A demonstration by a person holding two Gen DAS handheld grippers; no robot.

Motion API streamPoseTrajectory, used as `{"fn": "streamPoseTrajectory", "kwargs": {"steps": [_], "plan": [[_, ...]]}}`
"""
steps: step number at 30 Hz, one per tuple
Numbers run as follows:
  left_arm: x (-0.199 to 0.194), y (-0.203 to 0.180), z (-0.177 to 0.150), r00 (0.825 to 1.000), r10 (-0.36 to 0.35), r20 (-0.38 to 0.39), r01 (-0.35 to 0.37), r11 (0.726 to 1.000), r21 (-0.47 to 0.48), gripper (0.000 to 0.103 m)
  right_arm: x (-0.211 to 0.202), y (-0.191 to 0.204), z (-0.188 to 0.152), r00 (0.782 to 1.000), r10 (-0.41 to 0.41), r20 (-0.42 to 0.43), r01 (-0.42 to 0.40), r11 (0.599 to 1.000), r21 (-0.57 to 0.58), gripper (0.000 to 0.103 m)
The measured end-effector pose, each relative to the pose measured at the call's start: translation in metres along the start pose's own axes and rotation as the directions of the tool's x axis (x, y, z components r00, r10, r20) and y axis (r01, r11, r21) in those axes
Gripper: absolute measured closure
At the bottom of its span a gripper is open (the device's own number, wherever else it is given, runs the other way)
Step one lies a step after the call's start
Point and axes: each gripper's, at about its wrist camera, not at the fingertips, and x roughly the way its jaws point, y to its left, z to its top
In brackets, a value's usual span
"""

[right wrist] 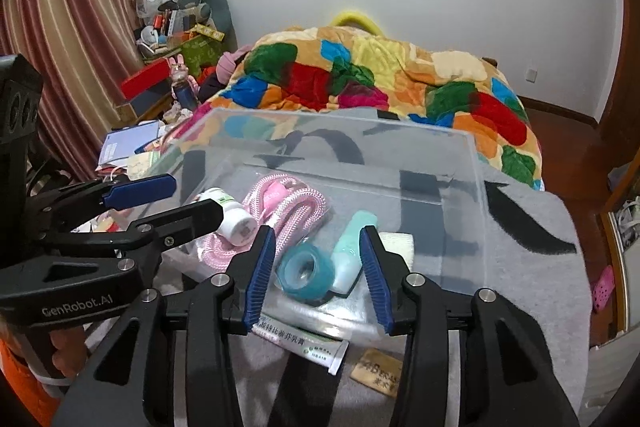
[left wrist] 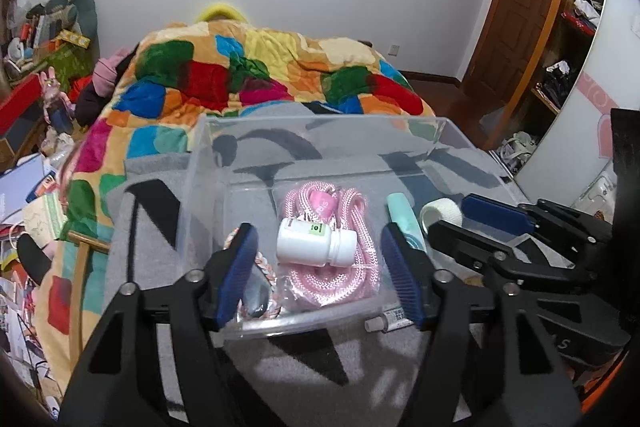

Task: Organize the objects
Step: 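Drop pill bottle into box with left tool while right tool drops teal tape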

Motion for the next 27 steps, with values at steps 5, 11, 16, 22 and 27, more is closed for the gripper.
{"fn": "streamPoseTrajectory", "kwargs": {"steps": [5,11,16,22,27], "plan": [[-0.026,-0.004,0.001,0.999,0.006,0.052,-0.006,1.000,0.006,0.019,-0.026,-0.004,-0.005,0.999,0.000,0.043,0.000,1.000,0.007,0.054],[-0.050,-0.012,-0.009,0.996,0.014,0.087,-0.017,1.000,0.026,0.011,-0.055,-0.016,-0.019,0.997,-0.021,0.072,0.020,1.000,0.012,0.047],[-0.053,-0.023,-0.028,0.998,0.010,0.062,-0.013,0.998,0.058,0.011,-0.059,-0.027,-0.042,0.997,-0.062,0.036,0.062,0.998,-0.005,0.047],[-0.029,-0.039,-0.057,1.000,-0.001,-0.022,0.003,0.994,0.113,0.011,-0.036,-0.036,-0.067,0.996,-0.076,-0.051,0.076,0.997,-0.007,0.047],[0.006,-0.054,-0.067,0.995,0.023,-0.097,-0.005,0.984,0.179,0.025,-0.012,-0.040,-0.074,0.990,-0.082,-0.115,0.082,0.997,-0.009,0.047]]}}
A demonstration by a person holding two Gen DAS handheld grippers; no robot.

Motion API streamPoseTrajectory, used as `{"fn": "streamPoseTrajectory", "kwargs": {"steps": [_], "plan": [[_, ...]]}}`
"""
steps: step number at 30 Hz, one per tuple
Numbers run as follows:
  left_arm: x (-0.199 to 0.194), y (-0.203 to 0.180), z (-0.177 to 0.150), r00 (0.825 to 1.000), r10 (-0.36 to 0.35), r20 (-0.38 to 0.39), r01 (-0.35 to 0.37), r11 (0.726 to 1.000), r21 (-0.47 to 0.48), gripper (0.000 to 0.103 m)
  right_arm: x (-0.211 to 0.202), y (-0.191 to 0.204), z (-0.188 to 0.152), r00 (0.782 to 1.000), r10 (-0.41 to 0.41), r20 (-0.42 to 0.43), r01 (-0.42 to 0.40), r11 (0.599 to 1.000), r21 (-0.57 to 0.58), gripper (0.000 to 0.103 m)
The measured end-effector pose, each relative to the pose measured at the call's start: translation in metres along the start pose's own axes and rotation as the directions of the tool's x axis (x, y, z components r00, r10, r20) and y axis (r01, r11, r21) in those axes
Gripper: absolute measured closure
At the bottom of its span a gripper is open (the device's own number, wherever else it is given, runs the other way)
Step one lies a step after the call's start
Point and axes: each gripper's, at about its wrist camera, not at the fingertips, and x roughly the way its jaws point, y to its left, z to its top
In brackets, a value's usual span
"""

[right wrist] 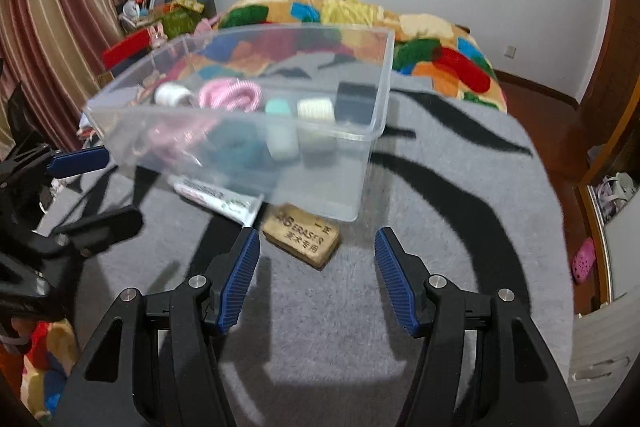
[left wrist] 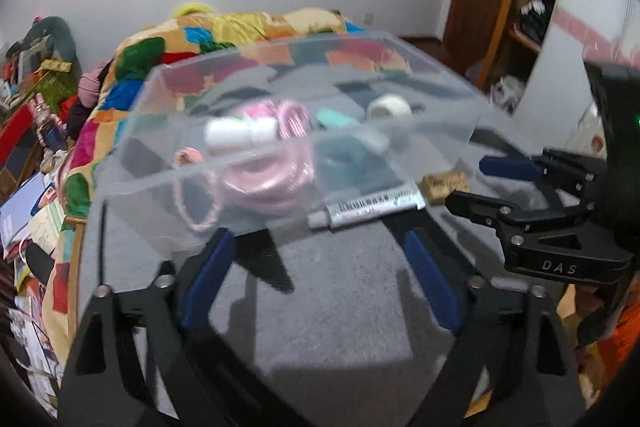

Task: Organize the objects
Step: 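Drop pill bottle into box with left tool while right tool drops teal tape, then grasp toothpaste tube with left tool while right tool grasps brown eraser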

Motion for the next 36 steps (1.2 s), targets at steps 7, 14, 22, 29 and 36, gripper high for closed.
{"fn": "streamPoseTrajectory", "kwargs": {"steps": [7,14,22,29,36], "plan": [[0.032,-0.006,0.006,0.996,-0.045,-0.075,0.046,0.999,0.012,0.043,0.008,0.000,-0.002,1.000,0.026,-0.017,-0.026,1.000,-0.017,0.063],[0.029,-0.012,0.002,0.997,-0.055,-0.052,0.057,0.998,0.031,0.051,0.005,0.009,-0.006,0.999,0.050,-0.008,-0.050,0.998,-0.042,0.070],[0.006,-0.009,-0.022,0.994,-0.096,-0.059,0.097,0.995,0.017,0.056,-0.005,0.013,-0.019,0.994,0.113,-0.008,-0.113,0.993,-0.028,0.070],[-0.023,-0.003,-0.051,0.985,-0.159,-0.060,0.160,0.987,0.014,0.056,-0.021,0.022,-0.037,0.989,0.148,-0.022,-0.149,0.987,-0.058,0.071],[-0.011,-0.004,-0.034,0.990,-0.127,-0.067,0.130,0.990,0.052,0.056,-0.019,0.018,-0.033,0.995,0.095,-0.013,-0.096,0.993,-0.067,0.058]]}}
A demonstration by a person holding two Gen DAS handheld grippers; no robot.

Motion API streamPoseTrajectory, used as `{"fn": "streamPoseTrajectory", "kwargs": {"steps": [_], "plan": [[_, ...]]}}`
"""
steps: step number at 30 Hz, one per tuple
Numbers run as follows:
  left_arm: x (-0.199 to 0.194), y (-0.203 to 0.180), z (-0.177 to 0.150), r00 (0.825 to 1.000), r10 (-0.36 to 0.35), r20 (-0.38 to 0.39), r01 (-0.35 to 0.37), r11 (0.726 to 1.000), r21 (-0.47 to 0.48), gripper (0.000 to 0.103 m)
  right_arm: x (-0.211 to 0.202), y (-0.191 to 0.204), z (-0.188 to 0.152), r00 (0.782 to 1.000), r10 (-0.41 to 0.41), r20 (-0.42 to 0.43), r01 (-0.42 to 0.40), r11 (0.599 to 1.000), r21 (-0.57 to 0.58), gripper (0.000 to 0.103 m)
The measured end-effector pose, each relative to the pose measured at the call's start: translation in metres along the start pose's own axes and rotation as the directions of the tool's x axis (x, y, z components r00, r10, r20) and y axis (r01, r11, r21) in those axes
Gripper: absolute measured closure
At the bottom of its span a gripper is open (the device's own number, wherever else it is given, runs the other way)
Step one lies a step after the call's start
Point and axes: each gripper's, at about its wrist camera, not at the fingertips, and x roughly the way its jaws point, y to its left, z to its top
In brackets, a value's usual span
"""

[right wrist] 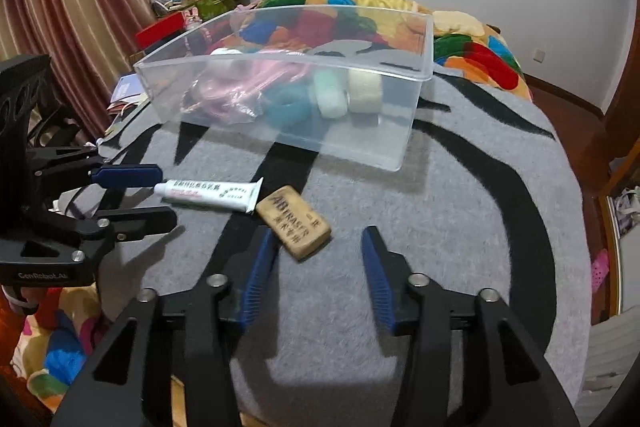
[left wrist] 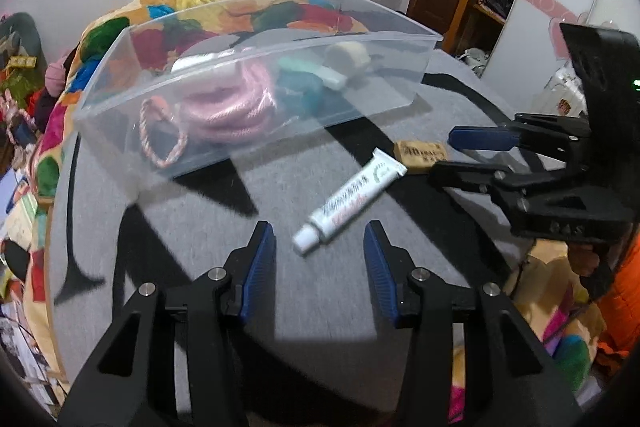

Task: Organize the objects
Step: 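Grasp toothpaste tube with left tool while right tool grasps brown eraser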

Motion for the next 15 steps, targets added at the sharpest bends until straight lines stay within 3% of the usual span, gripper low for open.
{"fn": "streamPoseTrajectory", "kwargs": {"steps": [7,9,13,15], "plan": [[0.021,-0.007,0.020,1.000,0.012,-0.003,-0.012,1.000,0.020,0.057,0.012,0.002,0.010,1.000,-0.003,-0.002,0.003,0.999,-0.036,0.058],[0.022,-0.008,0.021,1.000,-0.001,0.000,0.001,1.000,0.020,0.065,0.014,0.004,0.012,1.000,0.006,-0.001,-0.007,0.999,-0.042,0.058],[0.020,-0.013,0.016,1.000,0.000,0.022,-0.001,1.000,0.021,0.088,0.013,0.007,0.012,1.000,0.025,0.005,-0.025,0.999,-0.046,0.079],[0.017,-0.012,0.012,0.999,0.008,0.032,-0.008,1.000,0.008,0.088,0.012,0.007,0.011,1.000,0.028,0.008,-0.028,0.999,-0.036,0.081]]}}
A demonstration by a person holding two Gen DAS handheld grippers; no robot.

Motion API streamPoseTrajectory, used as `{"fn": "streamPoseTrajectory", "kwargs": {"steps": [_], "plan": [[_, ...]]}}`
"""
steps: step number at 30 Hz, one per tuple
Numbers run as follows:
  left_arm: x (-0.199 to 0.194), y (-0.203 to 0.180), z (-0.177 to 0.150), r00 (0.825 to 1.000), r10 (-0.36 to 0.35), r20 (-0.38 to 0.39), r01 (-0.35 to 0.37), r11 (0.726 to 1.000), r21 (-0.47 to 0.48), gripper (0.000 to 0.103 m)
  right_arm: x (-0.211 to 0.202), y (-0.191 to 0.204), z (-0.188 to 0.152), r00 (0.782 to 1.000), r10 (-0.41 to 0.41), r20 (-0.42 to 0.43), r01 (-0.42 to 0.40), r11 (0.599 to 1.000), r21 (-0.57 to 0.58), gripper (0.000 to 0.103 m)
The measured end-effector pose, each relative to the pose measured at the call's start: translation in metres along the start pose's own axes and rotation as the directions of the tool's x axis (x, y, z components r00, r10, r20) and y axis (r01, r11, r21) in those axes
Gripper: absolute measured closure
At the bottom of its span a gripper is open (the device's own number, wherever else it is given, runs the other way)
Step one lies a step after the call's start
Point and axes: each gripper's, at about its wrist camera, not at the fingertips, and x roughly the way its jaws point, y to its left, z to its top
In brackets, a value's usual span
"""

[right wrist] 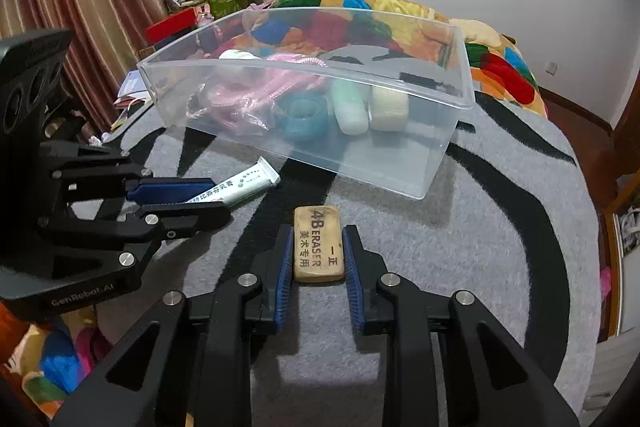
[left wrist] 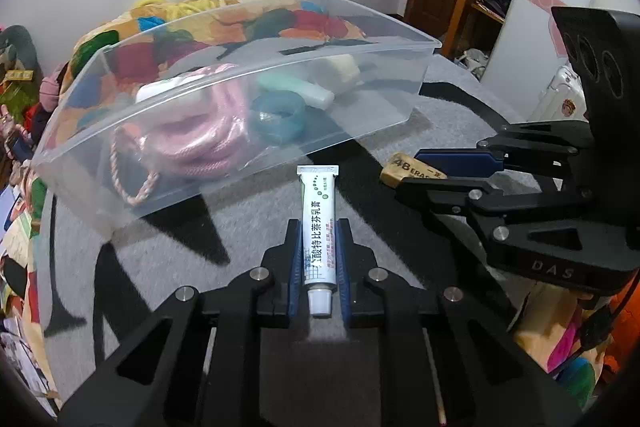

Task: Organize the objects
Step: 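Grasp toothpaste tube with left tool while right tool grasps brown eraser, then place toothpaste tube into box with left tool while right tool places eraser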

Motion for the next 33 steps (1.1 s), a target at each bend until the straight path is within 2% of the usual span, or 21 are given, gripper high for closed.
{"fn": "streamPoseTrajectory", "kwargs": {"steps": [4,9,15,21,27,33], "plan": [[-0.012,0.004,-0.003,1.000,0.010,0.026,-0.009,0.999,-0.037,0.088,-0.009,0.001,0.001,1.000,0.002,0.026,-0.003,1.000,0.020,0.081],[-0.038,0.011,0.006,0.994,0.029,0.104,-0.022,0.998,-0.067,0.088,-0.030,0.006,0.012,0.995,0.004,0.095,-0.006,1.000,0.024,0.081],[-0.070,0.026,0.024,0.977,0.063,0.203,-0.042,0.993,-0.109,0.088,-0.056,0.013,0.037,0.979,-0.009,0.202,0.000,0.999,0.047,0.081],[-0.082,0.050,0.046,0.962,0.110,0.250,-0.069,0.983,-0.168,0.088,-0.062,0.012,0.068,0.964,-0.038,0.264,0.017,0.997,0.082,0.081],[-0.068,0.080,0.064,0.962,0.147,0.232,-0.093,0.969,-0.229,0.088,-0.040,0.003,0.097,0.967,-0.067,0.245,0.040,0.993,0.114,0.081],[-0.038,0.103,0.071,0.971,0.164,0.175,-0.113,0.957,-0.269,0.088,0.000,-0.005,0.109,0.984,-0.072,0.161,0.052,0.990,0.130,0.081]]}}
